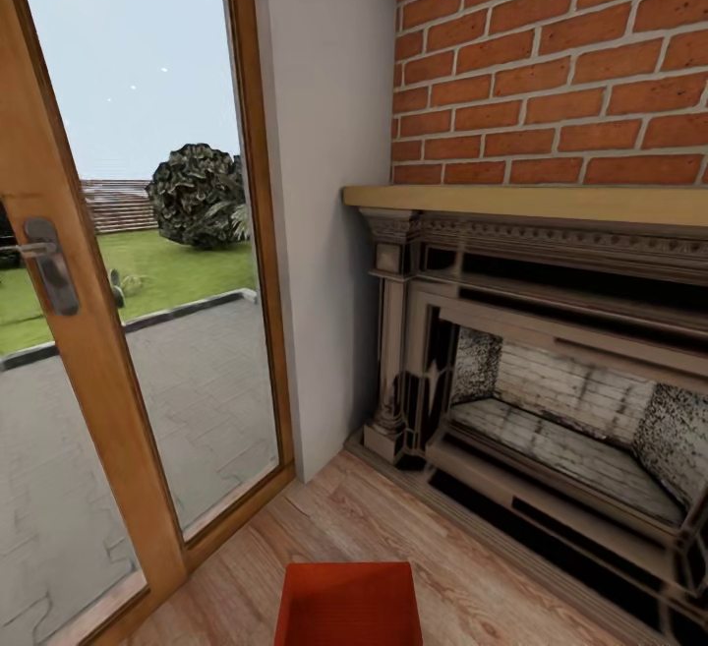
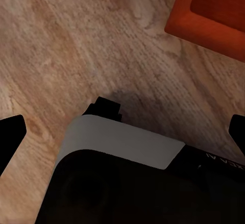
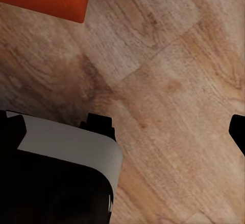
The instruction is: Move the two storage containers from the living room to the garage. In the garage, place one container on the floor and stack the other container on top of it (either order is fine).
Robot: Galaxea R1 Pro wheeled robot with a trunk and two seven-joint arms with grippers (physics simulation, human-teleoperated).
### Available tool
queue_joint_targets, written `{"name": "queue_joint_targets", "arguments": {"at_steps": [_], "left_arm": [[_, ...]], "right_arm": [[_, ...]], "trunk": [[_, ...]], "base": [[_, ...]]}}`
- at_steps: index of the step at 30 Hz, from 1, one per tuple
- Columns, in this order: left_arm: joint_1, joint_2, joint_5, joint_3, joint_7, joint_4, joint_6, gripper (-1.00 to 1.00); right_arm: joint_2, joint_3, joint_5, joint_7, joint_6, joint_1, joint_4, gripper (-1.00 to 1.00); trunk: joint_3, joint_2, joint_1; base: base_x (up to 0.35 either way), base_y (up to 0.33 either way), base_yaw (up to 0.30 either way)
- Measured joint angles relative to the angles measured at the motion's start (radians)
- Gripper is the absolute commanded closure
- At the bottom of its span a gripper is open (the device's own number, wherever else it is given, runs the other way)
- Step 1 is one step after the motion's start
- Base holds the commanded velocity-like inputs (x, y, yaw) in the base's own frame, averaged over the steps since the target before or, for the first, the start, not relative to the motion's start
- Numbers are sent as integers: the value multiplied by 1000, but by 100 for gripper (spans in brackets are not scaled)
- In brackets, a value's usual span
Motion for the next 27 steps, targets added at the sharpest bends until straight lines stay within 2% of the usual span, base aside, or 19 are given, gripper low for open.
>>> {"name": "queue_joint_targets", "arguments": {"at_steps": [7,16,27], "left_arm": [[0,-1,0,0,0,0,0,-100],[0,-2,0,0,1,0,0,-100],[0,-1,0,0,1,0,0,-100]], "right_arm": [[1,0,-1,0,0,0,0,-100],[2,-2,-4,-9,-1,0,0,-100],[7,-3,-7,-13,3,0,0,-100]], "trunk": [[0,0,0],[0,0,0],[0,0,0]], "base": [[-10,0,0],[-146,0,0],[-8,0,0]]}}
